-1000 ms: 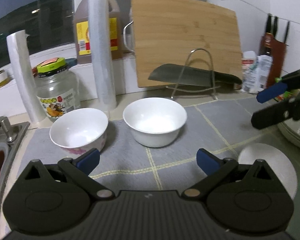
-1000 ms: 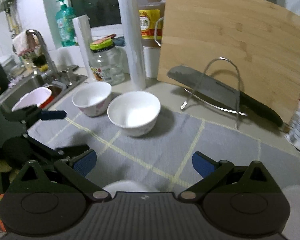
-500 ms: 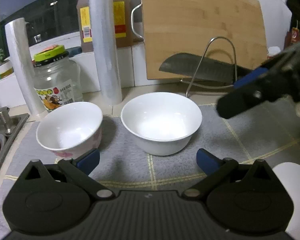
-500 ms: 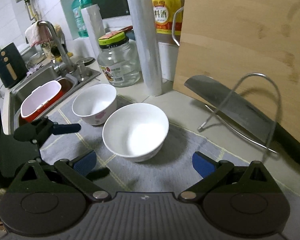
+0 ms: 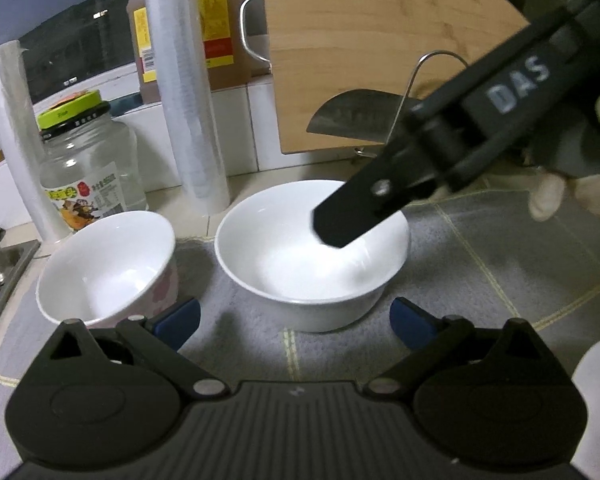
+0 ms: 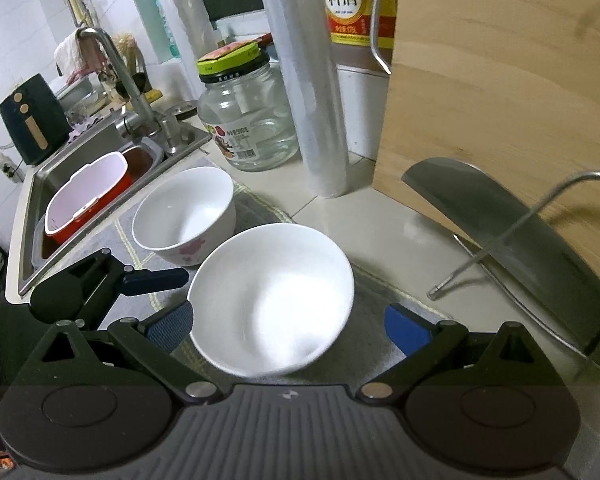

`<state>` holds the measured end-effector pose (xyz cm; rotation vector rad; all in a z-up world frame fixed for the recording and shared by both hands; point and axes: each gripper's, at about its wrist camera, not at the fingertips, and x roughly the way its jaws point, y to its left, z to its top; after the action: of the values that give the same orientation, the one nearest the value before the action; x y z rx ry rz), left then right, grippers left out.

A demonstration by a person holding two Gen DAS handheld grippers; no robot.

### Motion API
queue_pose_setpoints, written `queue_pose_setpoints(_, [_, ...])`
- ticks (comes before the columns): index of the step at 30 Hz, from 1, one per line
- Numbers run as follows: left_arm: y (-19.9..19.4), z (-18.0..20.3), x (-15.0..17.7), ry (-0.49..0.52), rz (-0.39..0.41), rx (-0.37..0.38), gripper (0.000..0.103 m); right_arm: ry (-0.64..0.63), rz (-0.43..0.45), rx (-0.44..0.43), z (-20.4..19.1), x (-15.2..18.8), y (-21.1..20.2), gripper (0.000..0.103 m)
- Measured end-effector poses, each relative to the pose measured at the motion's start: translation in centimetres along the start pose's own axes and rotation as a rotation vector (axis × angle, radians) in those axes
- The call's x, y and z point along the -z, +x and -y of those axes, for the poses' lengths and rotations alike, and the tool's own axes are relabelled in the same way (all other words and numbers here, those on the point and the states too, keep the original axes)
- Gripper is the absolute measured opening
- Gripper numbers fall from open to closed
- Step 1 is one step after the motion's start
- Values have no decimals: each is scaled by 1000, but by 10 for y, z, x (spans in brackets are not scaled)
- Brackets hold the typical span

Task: Organize plates and bowls
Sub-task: 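Close the right gripper on the plain white bowl's rim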

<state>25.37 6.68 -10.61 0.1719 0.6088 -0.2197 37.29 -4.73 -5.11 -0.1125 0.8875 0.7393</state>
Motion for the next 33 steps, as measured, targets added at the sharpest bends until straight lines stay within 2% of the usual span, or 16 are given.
queue_pose_setpoints(11, [7,0,-1,13,6,25,93,-21,-18,-19,4,-13,24,101])
queue_pose_setpoints(19, [6,-3,-1,15,14,56,88,-29,-29,-47,2,-16,31,87])
queue_pose_setpoints(33, [6,-4,-1,39,33,69,87,-30,-29,-46,1,-16,29,87])
